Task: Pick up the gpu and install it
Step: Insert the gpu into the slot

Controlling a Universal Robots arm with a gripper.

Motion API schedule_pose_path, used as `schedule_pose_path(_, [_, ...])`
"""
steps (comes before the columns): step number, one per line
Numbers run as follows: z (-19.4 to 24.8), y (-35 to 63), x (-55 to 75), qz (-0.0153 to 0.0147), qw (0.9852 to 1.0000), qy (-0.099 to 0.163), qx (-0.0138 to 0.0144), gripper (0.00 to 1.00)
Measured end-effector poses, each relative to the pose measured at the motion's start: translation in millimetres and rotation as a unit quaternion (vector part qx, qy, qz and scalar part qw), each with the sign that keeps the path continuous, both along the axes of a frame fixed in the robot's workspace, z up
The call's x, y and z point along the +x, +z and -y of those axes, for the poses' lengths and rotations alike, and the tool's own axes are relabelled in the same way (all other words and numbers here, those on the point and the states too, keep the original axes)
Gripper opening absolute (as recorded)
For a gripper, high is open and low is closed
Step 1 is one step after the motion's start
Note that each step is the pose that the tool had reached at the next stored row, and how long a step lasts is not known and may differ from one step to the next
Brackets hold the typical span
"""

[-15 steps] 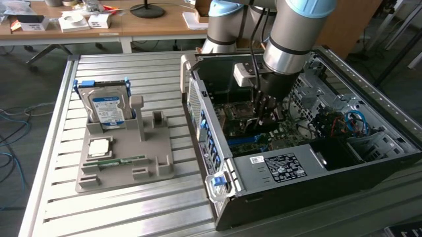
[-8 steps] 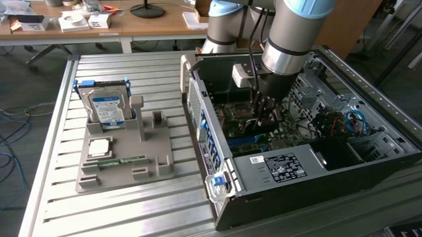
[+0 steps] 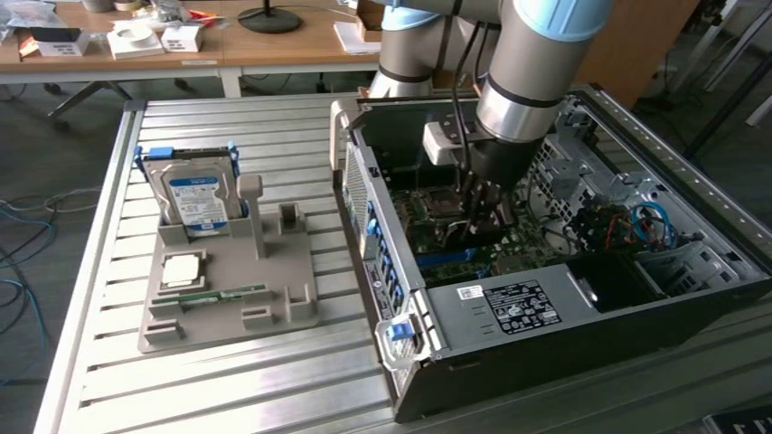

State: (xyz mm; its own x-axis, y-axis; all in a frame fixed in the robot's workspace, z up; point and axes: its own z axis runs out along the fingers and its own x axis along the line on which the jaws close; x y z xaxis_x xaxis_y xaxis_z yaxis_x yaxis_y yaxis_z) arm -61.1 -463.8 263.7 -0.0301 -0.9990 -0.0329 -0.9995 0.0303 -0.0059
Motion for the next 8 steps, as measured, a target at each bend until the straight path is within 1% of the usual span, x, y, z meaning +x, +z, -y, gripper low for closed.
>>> schedule_pose_path(8, [0.0,-0.4,-3.6,0.0001,1.0,0.0,0.0,0.26])
